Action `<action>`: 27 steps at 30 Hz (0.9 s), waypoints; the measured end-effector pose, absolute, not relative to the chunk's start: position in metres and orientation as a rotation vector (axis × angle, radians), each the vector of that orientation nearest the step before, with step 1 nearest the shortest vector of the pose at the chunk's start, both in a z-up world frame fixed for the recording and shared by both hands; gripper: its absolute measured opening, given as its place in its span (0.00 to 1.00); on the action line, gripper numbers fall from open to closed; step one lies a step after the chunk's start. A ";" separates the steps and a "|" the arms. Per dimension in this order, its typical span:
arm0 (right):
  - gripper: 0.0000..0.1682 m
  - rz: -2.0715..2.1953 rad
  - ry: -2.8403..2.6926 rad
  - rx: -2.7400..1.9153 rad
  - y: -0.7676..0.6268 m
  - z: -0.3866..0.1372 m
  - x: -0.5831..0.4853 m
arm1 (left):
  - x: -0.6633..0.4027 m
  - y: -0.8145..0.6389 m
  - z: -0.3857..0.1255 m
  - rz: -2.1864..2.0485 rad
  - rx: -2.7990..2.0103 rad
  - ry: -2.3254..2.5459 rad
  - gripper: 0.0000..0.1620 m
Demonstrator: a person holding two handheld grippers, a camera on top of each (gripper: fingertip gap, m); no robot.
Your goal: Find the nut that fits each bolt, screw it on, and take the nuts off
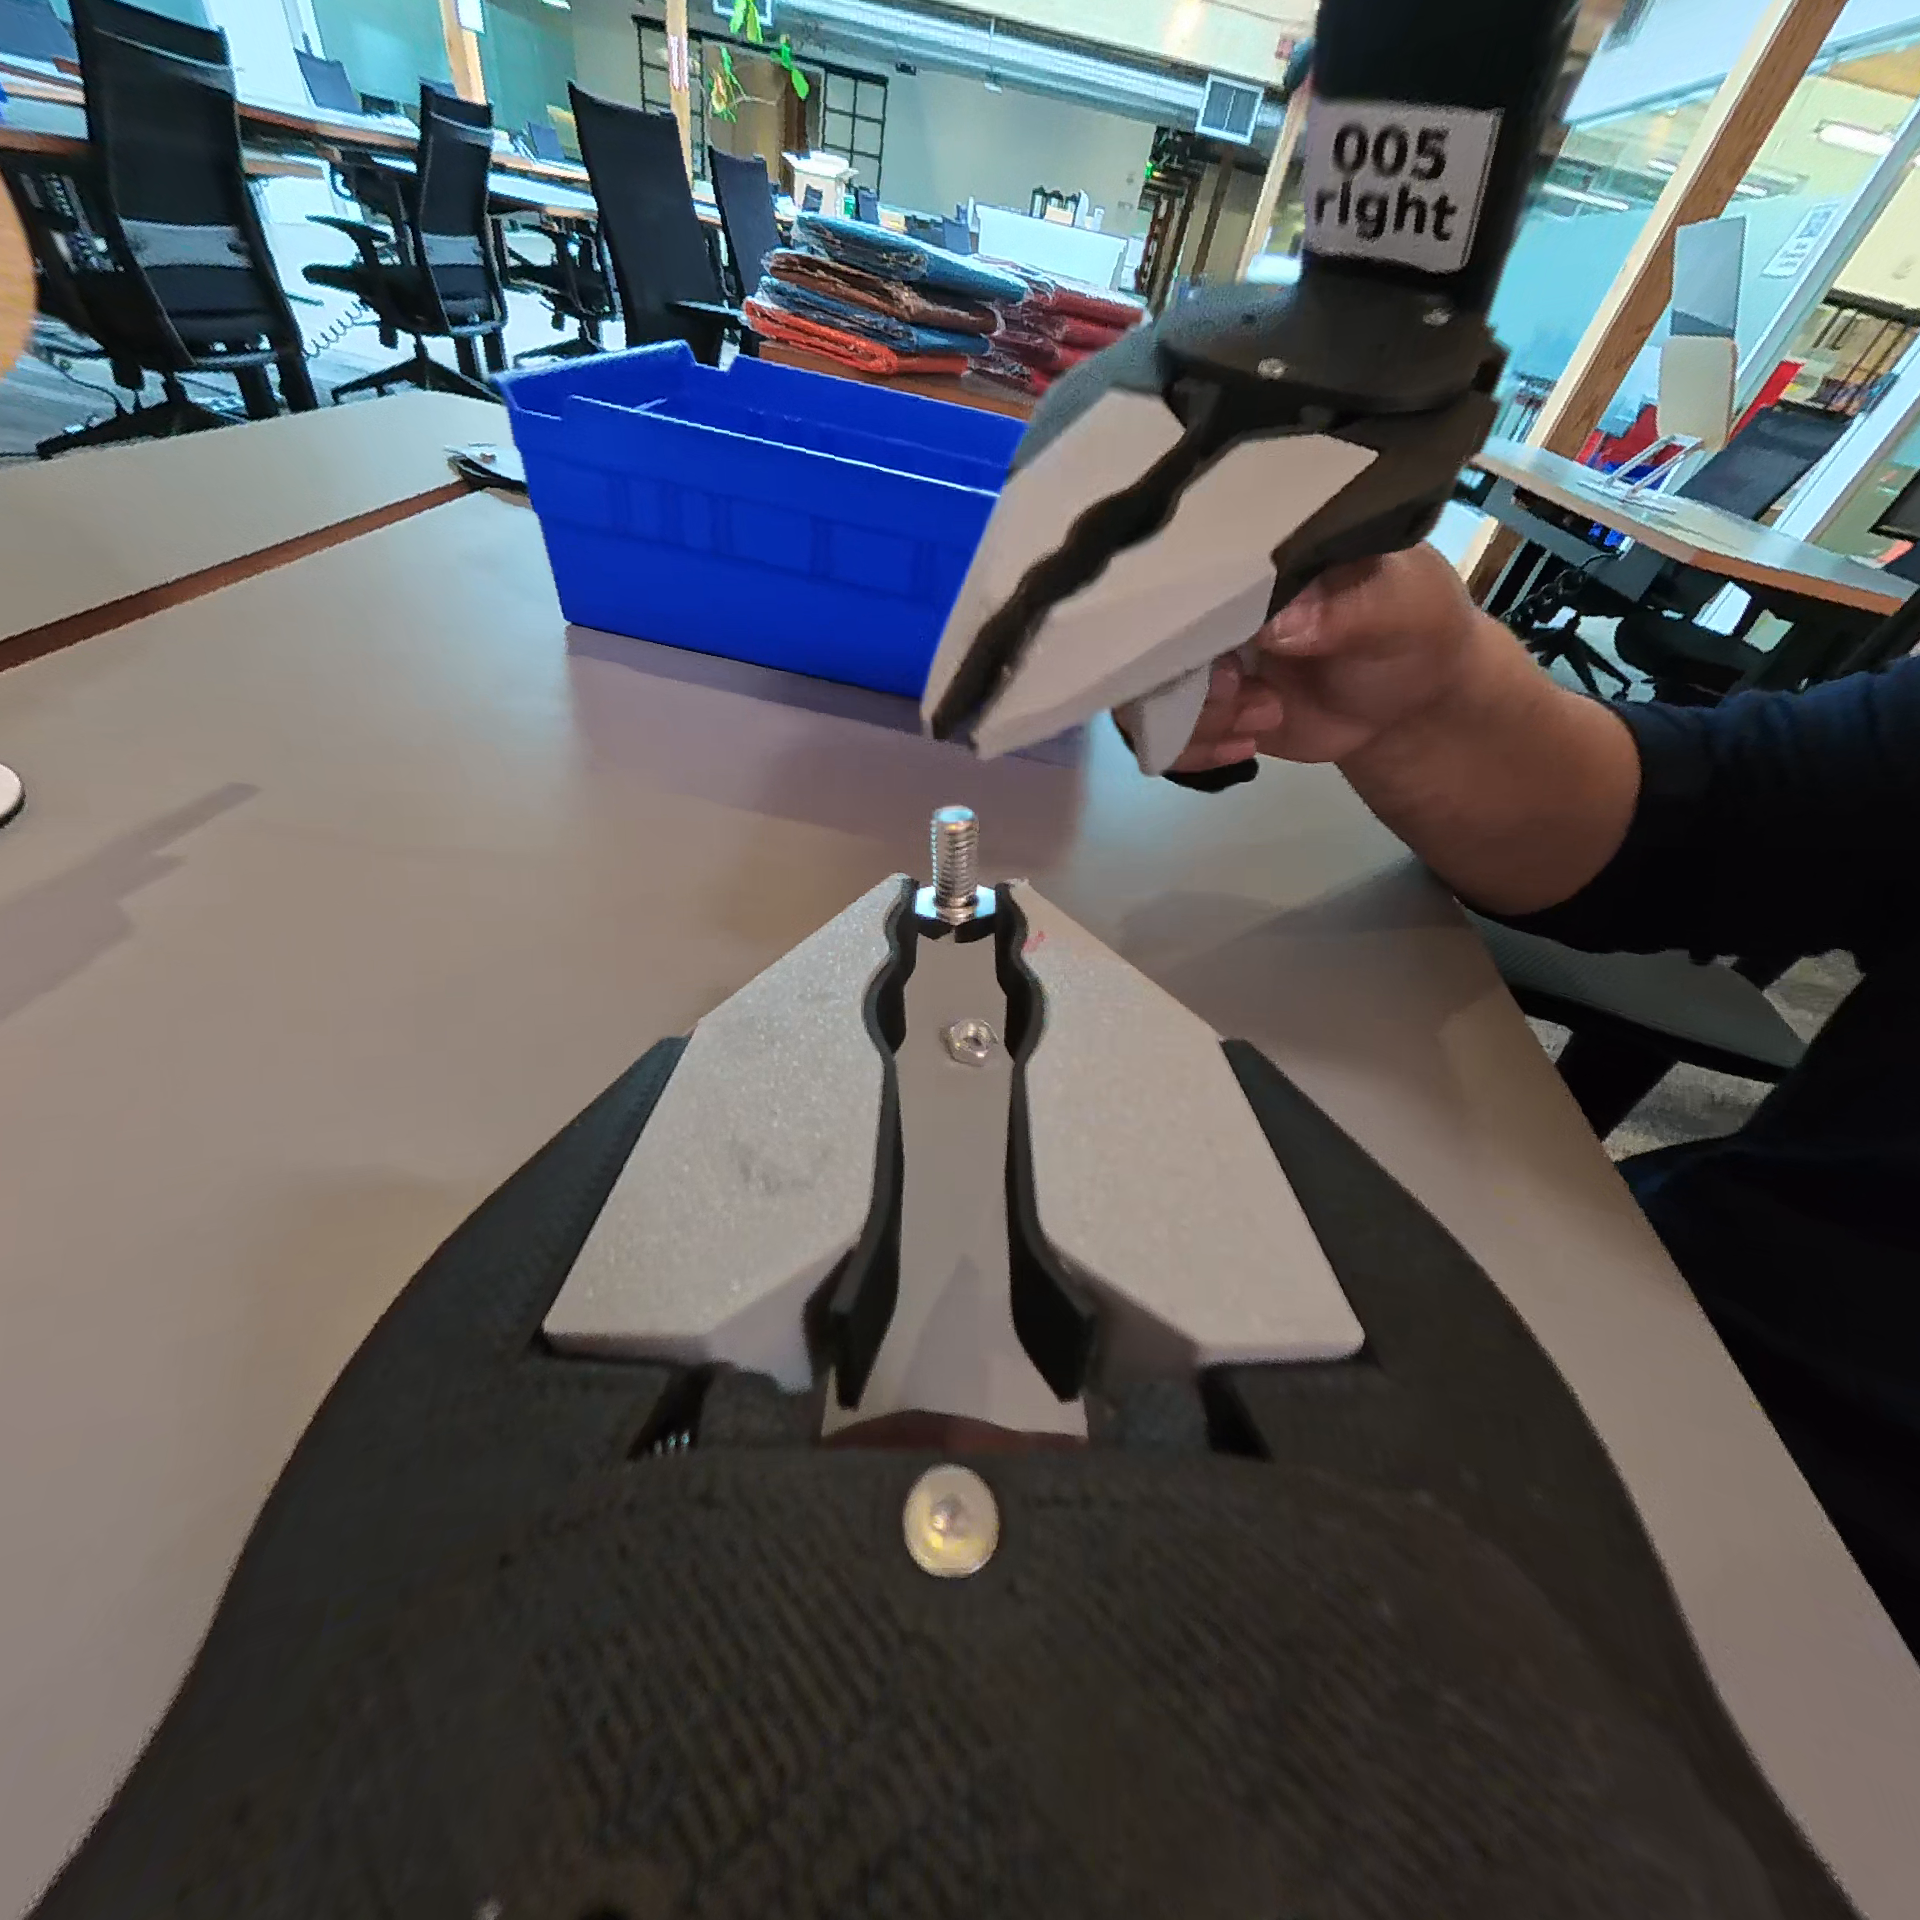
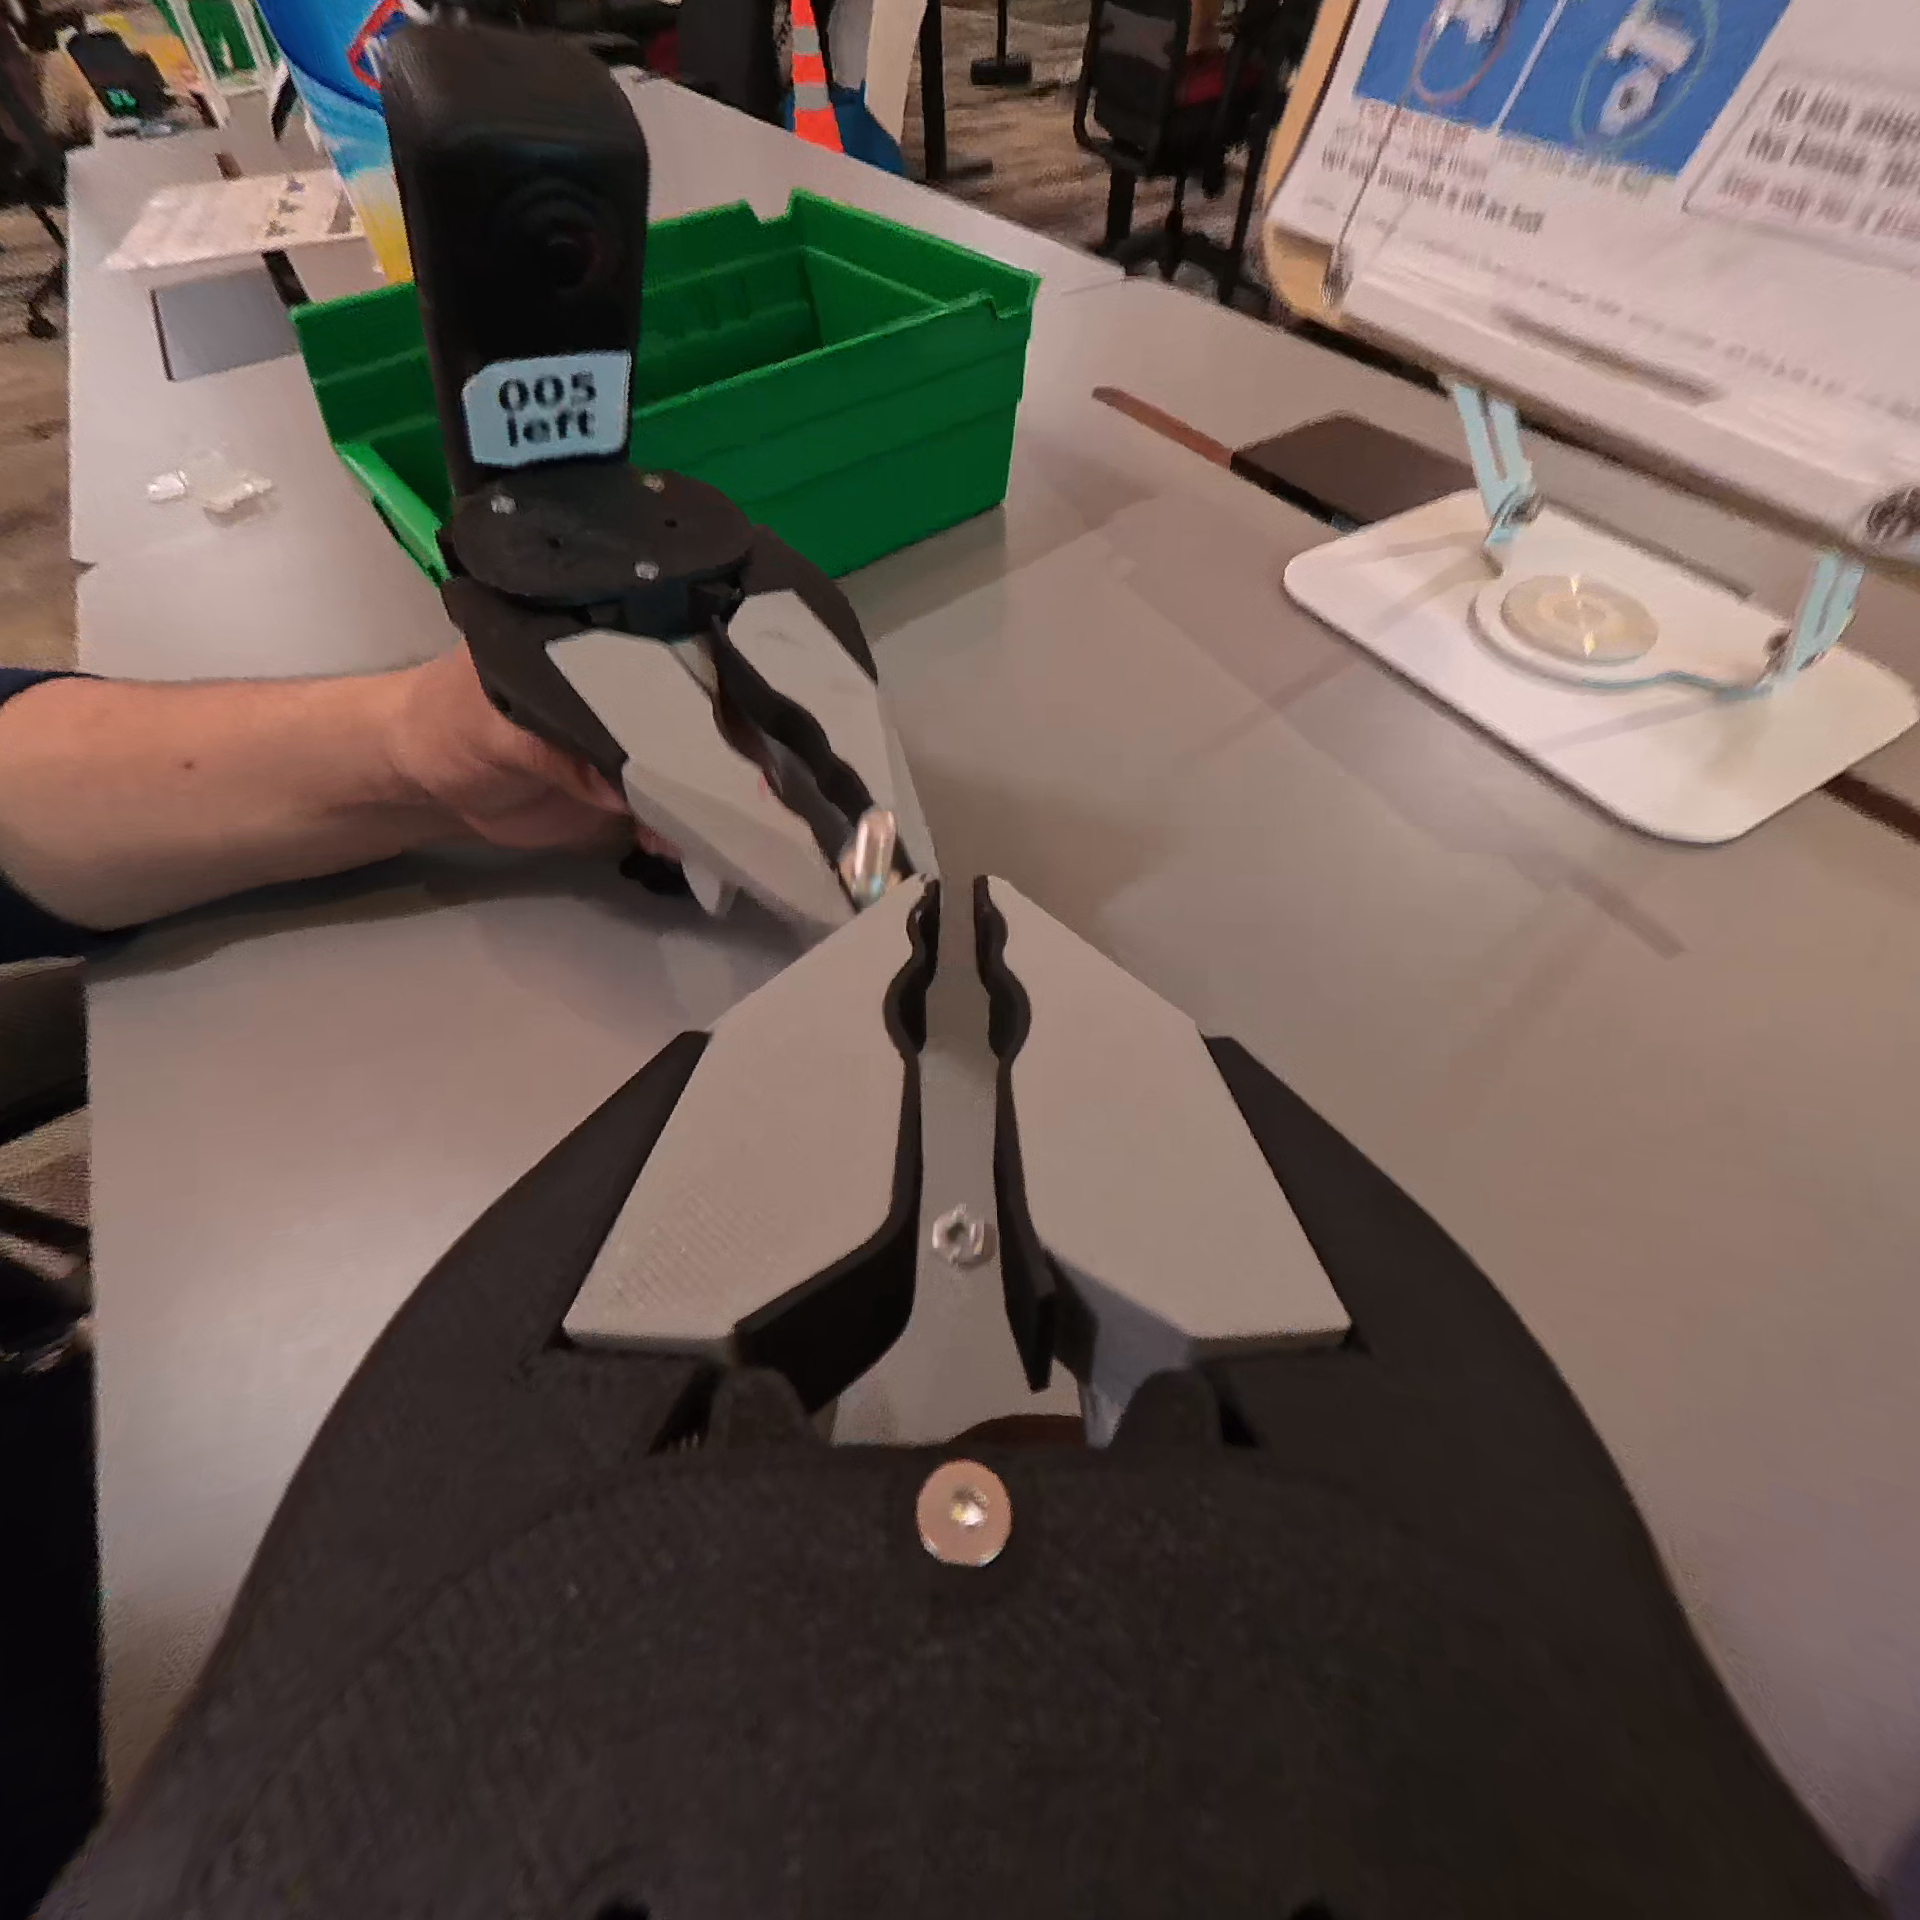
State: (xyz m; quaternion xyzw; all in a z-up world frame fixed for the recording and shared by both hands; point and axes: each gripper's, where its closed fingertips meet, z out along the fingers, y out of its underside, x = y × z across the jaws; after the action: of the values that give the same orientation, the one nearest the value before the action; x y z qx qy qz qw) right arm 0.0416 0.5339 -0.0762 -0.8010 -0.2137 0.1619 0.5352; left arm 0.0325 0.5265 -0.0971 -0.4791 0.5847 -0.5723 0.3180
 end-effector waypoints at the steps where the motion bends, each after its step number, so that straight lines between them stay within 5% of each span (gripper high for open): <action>1: 0.04 0.415 -0.508 -1.949 0.529 -0.086 0.044 | 0.032 0.528 -0.096 -1.515 -1.261 1.528 0.07; 8: 0.12 0.401 -0.606 -2.246 0.496 -0.170 0.057 | 0.031 0.525 -0.089 -1.559 -1.197 1.508 0.07; 27: 0.09 0.233 -0.665 -2.270 0.503 -0.187 0.058 | 0.029 0.526 -0.083 -1.593 -1.173 1.476 0.07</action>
State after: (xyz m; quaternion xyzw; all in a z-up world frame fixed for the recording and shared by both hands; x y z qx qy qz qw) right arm 0.0579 0.5035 -0.1866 -0.8861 -0.2597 0.0911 0.3729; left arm 0.0295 0.5262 -0.0833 -0.4487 0.5643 -0.6092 0.3303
